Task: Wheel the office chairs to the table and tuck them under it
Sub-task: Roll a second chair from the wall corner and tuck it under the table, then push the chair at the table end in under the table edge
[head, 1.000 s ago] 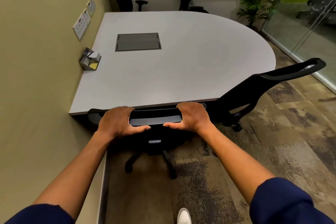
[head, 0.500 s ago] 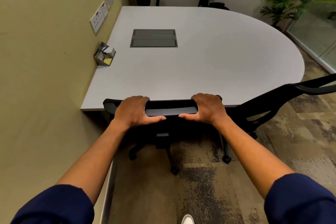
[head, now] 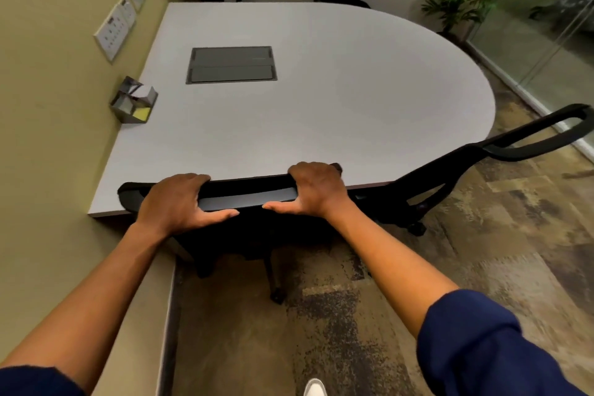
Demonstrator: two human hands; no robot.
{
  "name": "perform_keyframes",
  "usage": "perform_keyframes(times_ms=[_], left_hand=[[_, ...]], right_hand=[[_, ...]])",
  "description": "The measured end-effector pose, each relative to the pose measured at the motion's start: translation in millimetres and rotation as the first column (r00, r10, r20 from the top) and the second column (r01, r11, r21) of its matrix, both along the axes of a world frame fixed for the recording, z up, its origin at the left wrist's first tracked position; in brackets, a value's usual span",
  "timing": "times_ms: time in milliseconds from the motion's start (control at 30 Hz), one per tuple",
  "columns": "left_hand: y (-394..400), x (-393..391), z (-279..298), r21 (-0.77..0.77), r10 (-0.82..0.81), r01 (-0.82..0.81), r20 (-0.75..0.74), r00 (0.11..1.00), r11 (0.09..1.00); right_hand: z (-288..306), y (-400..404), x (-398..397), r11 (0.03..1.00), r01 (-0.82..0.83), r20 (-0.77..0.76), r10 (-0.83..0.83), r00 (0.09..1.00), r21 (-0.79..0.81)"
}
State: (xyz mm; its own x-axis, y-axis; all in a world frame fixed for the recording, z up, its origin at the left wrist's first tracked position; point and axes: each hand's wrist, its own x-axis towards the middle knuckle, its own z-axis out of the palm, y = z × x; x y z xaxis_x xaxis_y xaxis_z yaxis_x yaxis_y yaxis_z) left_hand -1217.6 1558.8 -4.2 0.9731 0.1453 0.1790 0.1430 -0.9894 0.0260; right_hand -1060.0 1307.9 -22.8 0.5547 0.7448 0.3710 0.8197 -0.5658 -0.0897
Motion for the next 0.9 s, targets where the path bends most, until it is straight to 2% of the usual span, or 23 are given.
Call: perform_keyframes(times_ms=[200, 300, 367, 467, 567, 667, 733, 900], left_hand=[[-13, 18, -7, -0.018, -0.015, 0.015, -0.025, 1.000, 1.000], [-20, 13, -7, -0.051, -0.004, -0.001, -0.107, 0.994, 0.999], [-27, 4, -12, -0.100, 0.001, -0.014, -0.128, 0.992, 0.995], [-50, -9, -11, -0.133, -0.012, 0.000, -0.090, 0.996, 0.991], [-74, -17, 0, -0.138, -0.020, 0.017, -0.022, 1.000, 0.990], [-97, -17, 9, -0.147, -0.038, 0.036, -0.011, 0.999, 0.988], [-128, -12, 27, -0.156, -0.090, 0.098, 0.057, 0.994, 0.983], [-183, -3, 48, -0.234, -0.160, 0.179, 0.096, 0.982, 0.956]], right_hand=[[4, -20, 10, 0.999, 0.035, -0.018, -0.035, 0.999, -0.009], [2, -23, 7, 0.996, 0.025, -0.070, -0.031, 0.997, -0.082], [0, -25, 2, 0.994, -0.009, -0.156, -0.008, 0.988, -0.108], [-2, -41, -10, 0.999, -0.048, -0.279, 0.049, 0.959, 0.010], [-2, -67, -30, 0.992, -0.020, -0.277, 0.054, 0.959, 0.123], [-2, -101, -42, 0.989, 0.026, -0.279, 0.015, 0.960, 0.144], [18, -141, -50, 0.986, 0.102, -0.261, -0.065, 0.963, 0.129], [44, -209, -65, 0.956, 0.261, -0.273, -0.217, 0.937, 0.136]])
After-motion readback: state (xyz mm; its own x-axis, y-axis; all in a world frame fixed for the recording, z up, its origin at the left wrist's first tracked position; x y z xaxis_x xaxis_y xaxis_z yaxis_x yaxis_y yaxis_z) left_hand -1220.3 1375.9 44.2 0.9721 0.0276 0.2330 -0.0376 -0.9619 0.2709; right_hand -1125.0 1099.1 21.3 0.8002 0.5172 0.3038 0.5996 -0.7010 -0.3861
